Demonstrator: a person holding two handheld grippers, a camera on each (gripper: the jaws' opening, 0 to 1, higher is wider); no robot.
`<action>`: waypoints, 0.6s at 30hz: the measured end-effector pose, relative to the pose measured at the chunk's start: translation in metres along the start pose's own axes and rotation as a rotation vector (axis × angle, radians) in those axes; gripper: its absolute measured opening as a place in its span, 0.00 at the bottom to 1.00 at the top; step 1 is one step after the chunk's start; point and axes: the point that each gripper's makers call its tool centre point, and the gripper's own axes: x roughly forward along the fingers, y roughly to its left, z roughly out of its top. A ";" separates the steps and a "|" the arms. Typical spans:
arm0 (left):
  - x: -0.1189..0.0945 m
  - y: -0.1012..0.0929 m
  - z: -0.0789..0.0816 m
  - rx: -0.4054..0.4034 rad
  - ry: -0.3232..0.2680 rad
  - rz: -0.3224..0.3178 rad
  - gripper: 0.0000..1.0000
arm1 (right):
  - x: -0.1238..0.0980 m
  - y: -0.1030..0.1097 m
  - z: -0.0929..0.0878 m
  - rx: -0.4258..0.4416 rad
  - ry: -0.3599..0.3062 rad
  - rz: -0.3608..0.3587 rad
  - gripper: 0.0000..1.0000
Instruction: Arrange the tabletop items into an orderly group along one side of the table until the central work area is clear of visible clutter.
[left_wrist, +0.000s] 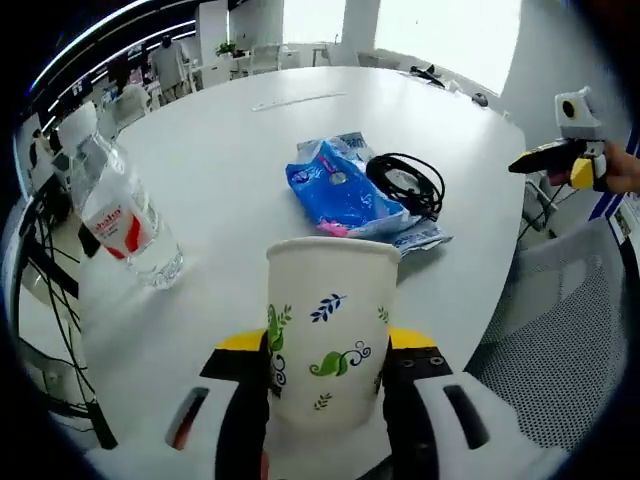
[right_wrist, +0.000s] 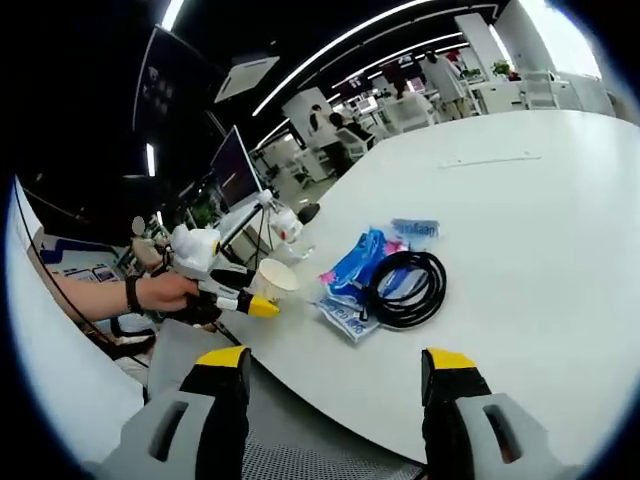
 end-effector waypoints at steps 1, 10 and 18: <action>0.000 -0.005 0.003 0.001 -0.008 -0.008 0.43 | 0.001 0.002 0.000 -0.004 0.003 0.003 0.71; 0.000 -0.037 0.018 0.116 -0.025 -0.049 0.43 | 0.016 0.024 0.003 -0.038 0.023 0.068 0.65; -0.002 -0.064 0.035 0.160 -0.065 -0.098 0.43 | 0.028 0.041 0.003 -0.055 0.041 0.121 0.60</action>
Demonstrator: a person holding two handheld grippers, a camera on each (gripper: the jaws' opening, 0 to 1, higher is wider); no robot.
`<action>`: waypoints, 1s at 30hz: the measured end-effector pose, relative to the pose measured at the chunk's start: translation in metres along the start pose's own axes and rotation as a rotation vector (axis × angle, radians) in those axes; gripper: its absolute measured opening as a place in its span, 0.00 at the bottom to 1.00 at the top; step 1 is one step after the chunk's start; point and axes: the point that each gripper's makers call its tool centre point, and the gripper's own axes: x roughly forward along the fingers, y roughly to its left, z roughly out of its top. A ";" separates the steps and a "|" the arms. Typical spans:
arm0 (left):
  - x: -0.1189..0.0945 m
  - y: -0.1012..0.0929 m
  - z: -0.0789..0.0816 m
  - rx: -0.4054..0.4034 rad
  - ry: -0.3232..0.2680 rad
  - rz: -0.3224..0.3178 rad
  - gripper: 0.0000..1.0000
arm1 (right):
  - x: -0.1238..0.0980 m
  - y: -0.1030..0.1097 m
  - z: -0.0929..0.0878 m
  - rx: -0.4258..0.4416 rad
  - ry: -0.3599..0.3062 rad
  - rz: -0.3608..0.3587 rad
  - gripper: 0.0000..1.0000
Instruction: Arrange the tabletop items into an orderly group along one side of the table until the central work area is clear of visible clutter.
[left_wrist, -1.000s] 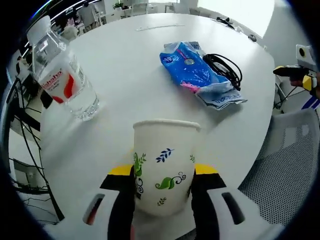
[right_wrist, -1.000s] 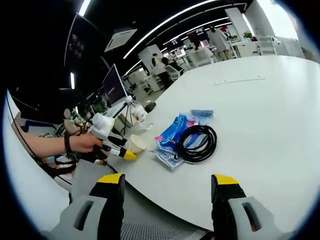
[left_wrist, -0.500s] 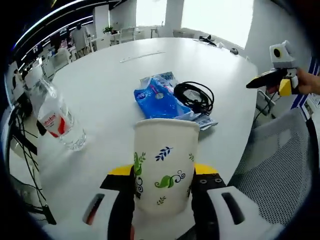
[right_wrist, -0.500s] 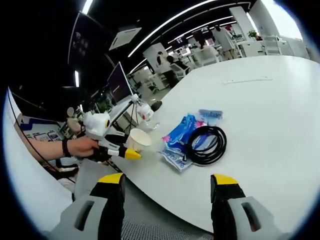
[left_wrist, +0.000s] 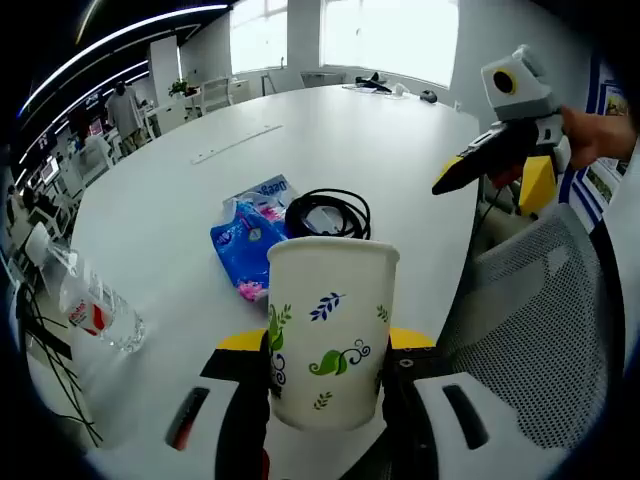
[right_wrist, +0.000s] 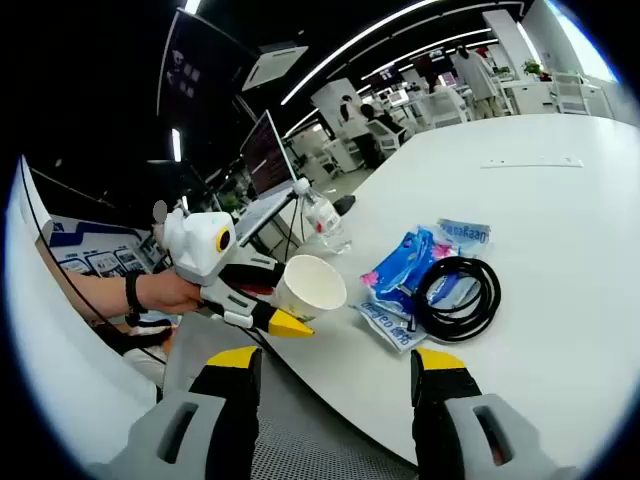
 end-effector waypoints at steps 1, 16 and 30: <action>0.001 -0.003 0.002 0.006 -0.002 -0.005 0.43 | 0.002 0.002 0.001 0.001 0.000 0.008 0.59; 0.011 -0.049 0.025 0.146 -0.014 -0.083 0.43 | 0.012 0.021 0.009 0.021 -0.028 0.088 0.43; 0.016 -0.076 0.032 0.201 -0.019 -0.145 0.42 | 0.020 0.037 0.007 0.050 -0.027 0.156 0.24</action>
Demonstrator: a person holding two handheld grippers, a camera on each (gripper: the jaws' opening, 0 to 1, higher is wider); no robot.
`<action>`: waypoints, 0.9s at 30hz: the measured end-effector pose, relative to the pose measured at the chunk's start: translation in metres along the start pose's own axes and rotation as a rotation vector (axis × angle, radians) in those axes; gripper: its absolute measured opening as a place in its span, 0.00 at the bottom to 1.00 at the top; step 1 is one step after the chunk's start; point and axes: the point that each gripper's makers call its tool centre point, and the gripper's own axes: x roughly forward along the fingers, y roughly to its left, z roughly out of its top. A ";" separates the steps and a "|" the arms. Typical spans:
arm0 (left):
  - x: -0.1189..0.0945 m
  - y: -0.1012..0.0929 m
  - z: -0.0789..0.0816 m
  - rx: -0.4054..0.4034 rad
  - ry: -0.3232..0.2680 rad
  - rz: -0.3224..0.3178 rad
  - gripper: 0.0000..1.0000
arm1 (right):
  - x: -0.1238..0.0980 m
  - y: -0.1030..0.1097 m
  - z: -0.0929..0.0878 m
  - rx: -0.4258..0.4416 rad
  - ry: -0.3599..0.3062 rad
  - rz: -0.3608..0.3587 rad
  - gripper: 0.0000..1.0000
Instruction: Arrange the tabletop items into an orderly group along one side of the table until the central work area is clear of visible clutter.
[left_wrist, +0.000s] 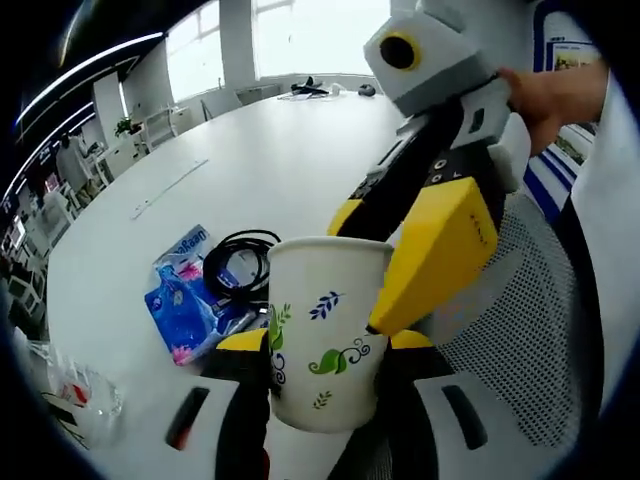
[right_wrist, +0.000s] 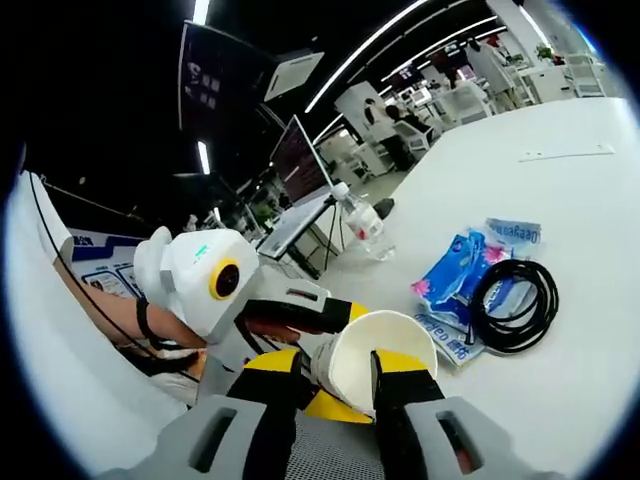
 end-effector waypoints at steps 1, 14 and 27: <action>0.000 -0.001 0.000 0.000 0.002 -0.002 0.42 | 0.000 0.000 0.000 0.003 0.001 0.002 0.23; 0.002 -0.009 0.003 0.026 0.009 -0.018 0.43 | 0.001 0.007 0.000 0.046 -0.021 0.037 0.01; 0.007 -0.006 -0.003 0.002 0.041 0.003 0.44 | 0.005 -0.002 -0.004 0.072 -0.047 -0.025 0.00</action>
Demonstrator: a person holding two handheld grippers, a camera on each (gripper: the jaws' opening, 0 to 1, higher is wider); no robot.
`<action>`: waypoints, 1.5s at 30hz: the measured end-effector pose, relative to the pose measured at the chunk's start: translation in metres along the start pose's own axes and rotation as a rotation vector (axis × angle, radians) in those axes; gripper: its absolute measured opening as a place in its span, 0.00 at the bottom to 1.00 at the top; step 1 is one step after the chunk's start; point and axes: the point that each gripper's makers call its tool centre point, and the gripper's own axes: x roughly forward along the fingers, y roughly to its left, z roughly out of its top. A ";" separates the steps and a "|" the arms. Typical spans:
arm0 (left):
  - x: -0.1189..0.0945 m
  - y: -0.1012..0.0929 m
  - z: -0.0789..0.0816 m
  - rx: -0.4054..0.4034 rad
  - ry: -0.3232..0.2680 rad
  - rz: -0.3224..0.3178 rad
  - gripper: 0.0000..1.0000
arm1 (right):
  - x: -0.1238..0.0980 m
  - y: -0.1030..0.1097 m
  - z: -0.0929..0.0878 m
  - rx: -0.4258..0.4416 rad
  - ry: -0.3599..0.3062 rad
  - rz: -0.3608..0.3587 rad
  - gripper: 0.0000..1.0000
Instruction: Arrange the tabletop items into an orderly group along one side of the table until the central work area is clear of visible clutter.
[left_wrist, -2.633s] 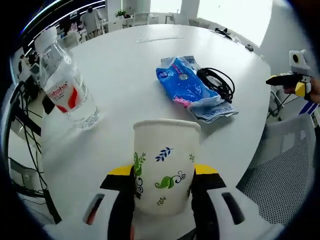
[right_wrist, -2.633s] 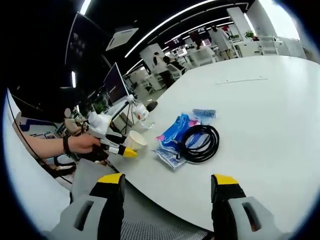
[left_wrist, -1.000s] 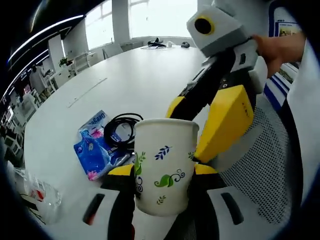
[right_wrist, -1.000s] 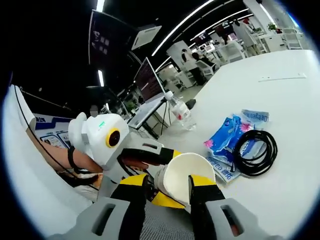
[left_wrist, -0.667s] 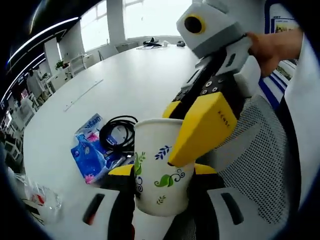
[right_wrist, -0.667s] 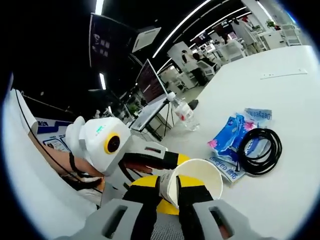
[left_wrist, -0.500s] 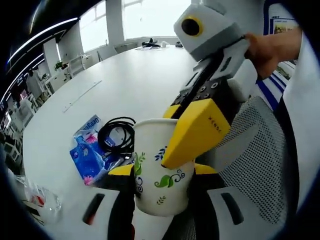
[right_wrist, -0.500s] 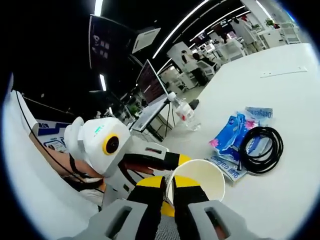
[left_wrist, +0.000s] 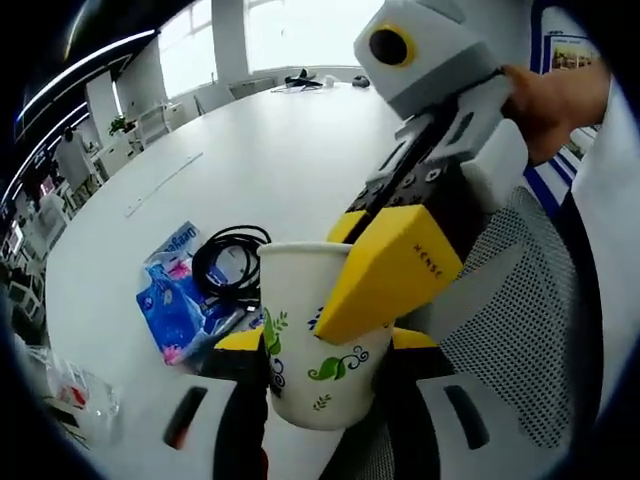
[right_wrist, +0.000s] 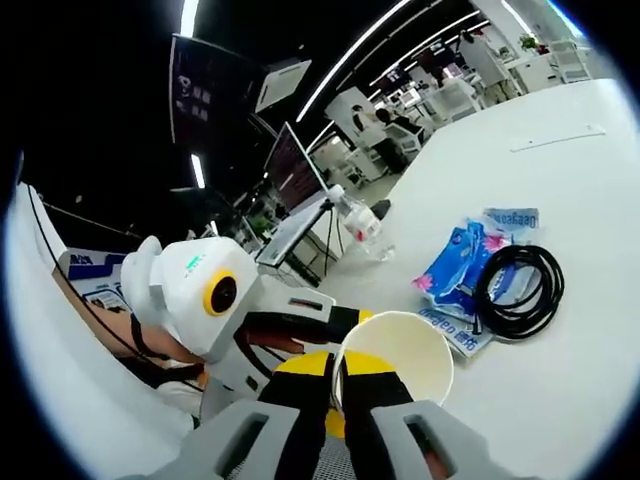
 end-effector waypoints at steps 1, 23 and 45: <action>0.001 0.001 -0.001 -0.016 -0.001 0.003 0.44 | 0.000 -0.003 0.001 0.011 -0.007 -0.003 0.00; -0.008 0.015 0.002 -0.150 -0.056 0.051 0.41 | -0.004 -0.015 0.009 0.006 -0.030 -0.061 0.00; -0.025 0.027 -0.009 -0.343 -0.142 0.083 0.39 | -0.008 -0.027 0.011 0.033 -0.039 -0.090 0.00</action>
